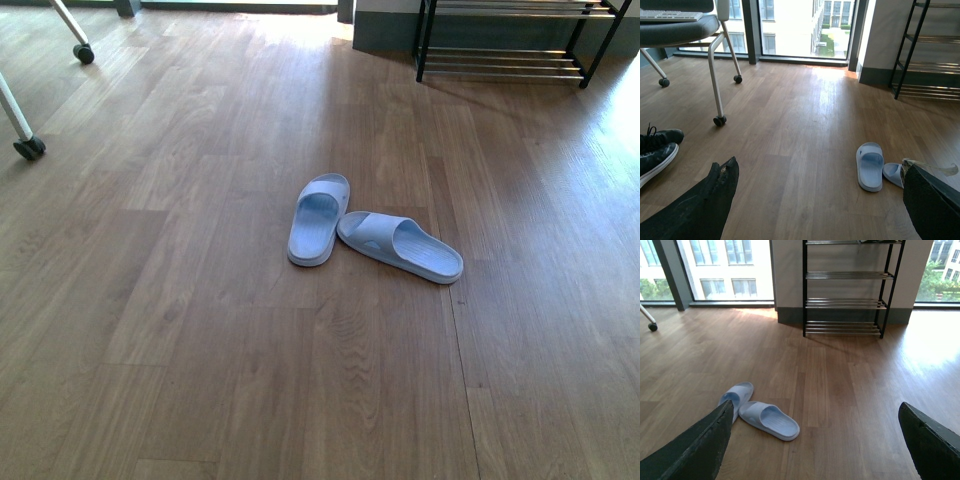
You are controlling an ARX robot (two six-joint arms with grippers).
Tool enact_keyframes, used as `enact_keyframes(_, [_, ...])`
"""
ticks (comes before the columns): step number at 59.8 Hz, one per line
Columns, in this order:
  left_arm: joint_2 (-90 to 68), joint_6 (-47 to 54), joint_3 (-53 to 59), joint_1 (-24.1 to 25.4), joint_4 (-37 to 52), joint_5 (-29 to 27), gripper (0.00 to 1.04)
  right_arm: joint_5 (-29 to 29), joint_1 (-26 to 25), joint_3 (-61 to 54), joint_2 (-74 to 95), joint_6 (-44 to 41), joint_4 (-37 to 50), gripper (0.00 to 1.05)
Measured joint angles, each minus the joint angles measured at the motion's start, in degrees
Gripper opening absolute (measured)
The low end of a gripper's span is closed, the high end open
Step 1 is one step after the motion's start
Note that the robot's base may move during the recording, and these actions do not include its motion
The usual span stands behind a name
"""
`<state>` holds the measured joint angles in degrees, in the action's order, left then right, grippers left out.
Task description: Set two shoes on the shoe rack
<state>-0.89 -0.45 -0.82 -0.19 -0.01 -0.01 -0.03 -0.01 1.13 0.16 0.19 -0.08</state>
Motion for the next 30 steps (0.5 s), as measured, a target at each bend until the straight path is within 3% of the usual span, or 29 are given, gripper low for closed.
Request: enact_keyframes(30, [0.0, 0.0, 0.0, 0.0, 0.0, 0.0, 0.95, 0.07, -0.04, 0.02, -0.07, 0.0, 0.0, 0.96])
